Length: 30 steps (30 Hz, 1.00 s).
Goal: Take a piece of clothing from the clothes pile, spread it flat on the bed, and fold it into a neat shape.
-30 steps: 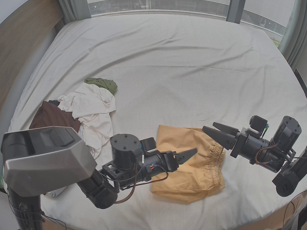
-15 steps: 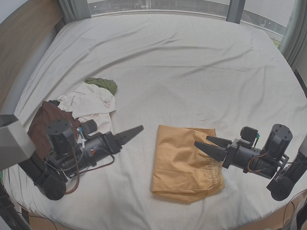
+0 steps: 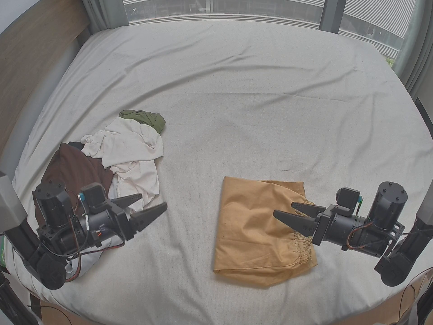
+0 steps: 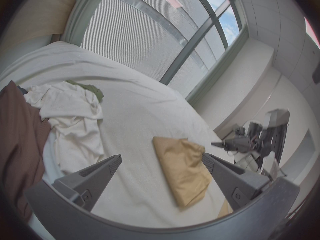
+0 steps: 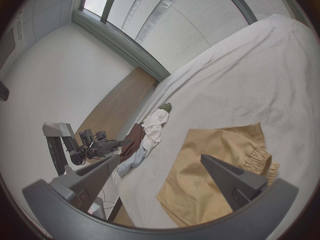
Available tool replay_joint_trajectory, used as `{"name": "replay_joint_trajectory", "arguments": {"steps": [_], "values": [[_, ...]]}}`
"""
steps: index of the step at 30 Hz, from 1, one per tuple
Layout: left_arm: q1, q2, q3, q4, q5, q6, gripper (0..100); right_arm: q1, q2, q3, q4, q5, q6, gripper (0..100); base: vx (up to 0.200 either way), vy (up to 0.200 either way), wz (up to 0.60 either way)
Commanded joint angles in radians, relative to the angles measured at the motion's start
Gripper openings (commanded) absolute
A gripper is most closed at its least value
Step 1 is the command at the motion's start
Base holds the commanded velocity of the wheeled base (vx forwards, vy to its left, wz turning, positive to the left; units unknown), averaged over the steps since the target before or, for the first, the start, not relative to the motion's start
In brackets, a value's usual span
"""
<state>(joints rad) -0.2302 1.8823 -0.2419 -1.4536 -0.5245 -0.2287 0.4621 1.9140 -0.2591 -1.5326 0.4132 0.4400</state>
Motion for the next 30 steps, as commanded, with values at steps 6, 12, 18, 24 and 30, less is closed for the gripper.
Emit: {"name": "replay_joint_trajectory", "arguments": {"steps": [6,12,18,24,30], "values": [[0.028,0.055,0.113,-0.005,-0.086,0.092,100,-0.112,0.088,0.121,0.003,0.001,-0.107,100,0.0,0.0,0.0],[0.028,0.089,0.121,-0.016,-0.088,0.127,100,-0.148,0.138,0.147,0.002,0.001,-0.149,100,0.0,0.0,0.0],[0.028,0.159,0.144,-0.097,-0.088,0.152,100,-0.189,0.186,0.181,0.002,0.001,-0.193,100,0.0,0.0,0.0],[0.023,0.155,0.15,-0.097,-0.088,0.161,100,-0.218,0.246,0.189,0.002,-0.001,-0.222,100,0.0,0.0,0.0],[0.022,0.155,0.15,-0.097,-0.088,0.161,100,-0.224,0.313,0.182,-0.006,0.001,-0.221,100,0.0,0.0,0.0]]}}
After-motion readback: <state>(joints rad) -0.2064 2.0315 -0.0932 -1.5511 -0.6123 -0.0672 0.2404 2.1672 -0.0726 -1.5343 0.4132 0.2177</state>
